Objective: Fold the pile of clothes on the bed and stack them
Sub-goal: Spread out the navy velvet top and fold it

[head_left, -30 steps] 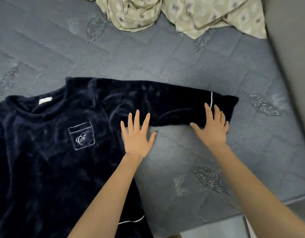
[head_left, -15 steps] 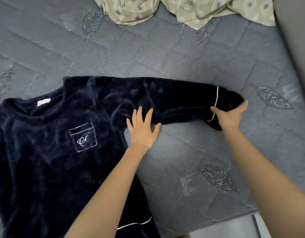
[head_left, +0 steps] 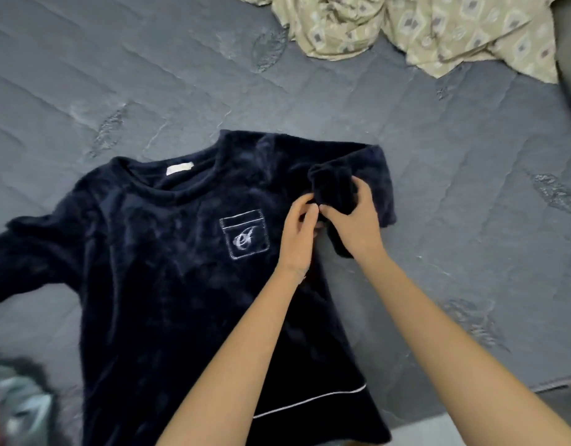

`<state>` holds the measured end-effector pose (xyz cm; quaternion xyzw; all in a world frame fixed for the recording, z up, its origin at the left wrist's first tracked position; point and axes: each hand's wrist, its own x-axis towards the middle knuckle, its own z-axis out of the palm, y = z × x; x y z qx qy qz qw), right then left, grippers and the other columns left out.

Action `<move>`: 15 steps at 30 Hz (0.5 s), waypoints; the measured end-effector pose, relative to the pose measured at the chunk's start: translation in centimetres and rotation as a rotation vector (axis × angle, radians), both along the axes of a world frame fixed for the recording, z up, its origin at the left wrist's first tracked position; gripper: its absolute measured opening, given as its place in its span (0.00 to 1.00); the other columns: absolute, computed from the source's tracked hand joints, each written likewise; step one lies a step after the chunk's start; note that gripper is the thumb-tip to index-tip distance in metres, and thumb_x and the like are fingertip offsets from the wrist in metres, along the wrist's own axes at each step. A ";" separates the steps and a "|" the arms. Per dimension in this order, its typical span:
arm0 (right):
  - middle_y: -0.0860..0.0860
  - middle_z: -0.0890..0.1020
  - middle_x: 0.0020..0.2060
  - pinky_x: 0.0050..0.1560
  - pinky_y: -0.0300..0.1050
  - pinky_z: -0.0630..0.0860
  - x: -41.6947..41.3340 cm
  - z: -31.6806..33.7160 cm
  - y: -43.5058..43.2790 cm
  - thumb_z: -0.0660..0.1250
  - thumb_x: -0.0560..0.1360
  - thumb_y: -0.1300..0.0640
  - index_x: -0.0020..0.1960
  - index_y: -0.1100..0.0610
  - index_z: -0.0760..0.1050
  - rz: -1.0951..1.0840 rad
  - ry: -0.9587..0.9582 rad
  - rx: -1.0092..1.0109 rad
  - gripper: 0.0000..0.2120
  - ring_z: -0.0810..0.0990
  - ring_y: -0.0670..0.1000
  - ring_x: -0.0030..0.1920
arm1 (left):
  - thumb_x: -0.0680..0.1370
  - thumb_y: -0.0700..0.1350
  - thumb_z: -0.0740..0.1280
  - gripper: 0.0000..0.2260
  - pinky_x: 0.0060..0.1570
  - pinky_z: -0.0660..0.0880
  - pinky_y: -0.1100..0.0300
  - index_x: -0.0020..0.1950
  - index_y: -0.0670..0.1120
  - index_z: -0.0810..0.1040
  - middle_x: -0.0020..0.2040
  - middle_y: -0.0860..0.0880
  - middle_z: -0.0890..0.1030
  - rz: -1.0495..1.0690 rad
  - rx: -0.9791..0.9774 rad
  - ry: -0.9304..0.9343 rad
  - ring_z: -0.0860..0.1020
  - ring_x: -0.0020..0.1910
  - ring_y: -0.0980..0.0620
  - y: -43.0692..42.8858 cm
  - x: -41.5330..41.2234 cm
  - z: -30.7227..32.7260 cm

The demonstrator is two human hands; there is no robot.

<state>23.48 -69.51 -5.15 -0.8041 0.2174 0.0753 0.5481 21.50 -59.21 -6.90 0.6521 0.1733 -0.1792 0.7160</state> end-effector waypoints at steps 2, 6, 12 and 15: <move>0.43 0.74 0.59 0.53 0.27 0.69 -0.9 0.5 5.9 0.71 0.73 0.59 0.73 0.51 0.61 0.112 0.021 0.051 0.32 0.73 0.40 0.57 | 0.81 0.56 0.59 0.18 0.61 0.74 0.52 0.68 0.51 0.70 0.64 0.49 0.76 0.056 -0.107 0.086 0.76 0.61 0.51 5.5 -0.4 0.4; 0.47 0.76 0.62 0.56 0.32 0.72 -2.8 0.5 17.8 0.63 0.78 0.64 0.77 0.49 0.52 0.318 0.087 0.218 0.34 0.76 0.40 0.55 | 0.74 0.65 0.64 0.26 0.63 0.70 0.54 0.67 0.53 0.68 0.62 0.57 0.77 0.102 -0.136 0.195 0.75 0.61 0.58 17.9 -1.1 0.8; 0.49 0.76 0.62 0.53 0.29 0.72 -4.2 -0.1 28.7 0.56 0.77 0.71 0.73 0.55 0.58 0.422 0.032 0.161 0.27 0.77 0.43 0.55 | 0.78 0.45 0.67 0.19 0.65 0.71 0.55 0.69 0.46 0.70 0.62 0.50 0.78 0.195 0.108 0.114 0.76 0.61 0.54 29.8 -0.7 -0.3; 0.49 0.73 0.64 0.62 0.37 0.70 -3.8 -1.1 29.9 0.61 0.77 0.66 0.72 0.55 0.63 0.469 -0.120 -0.125 0.24 0.73 0.46 0.60 | 0.80 0.42 0.64 0.18 0.61 0.73 0.60 0.70 0.45 0.70 0.62 0.49 0.78 0.231 0.183 0.052 0.77 0.59 0.54 32.6 -0.3 -0.8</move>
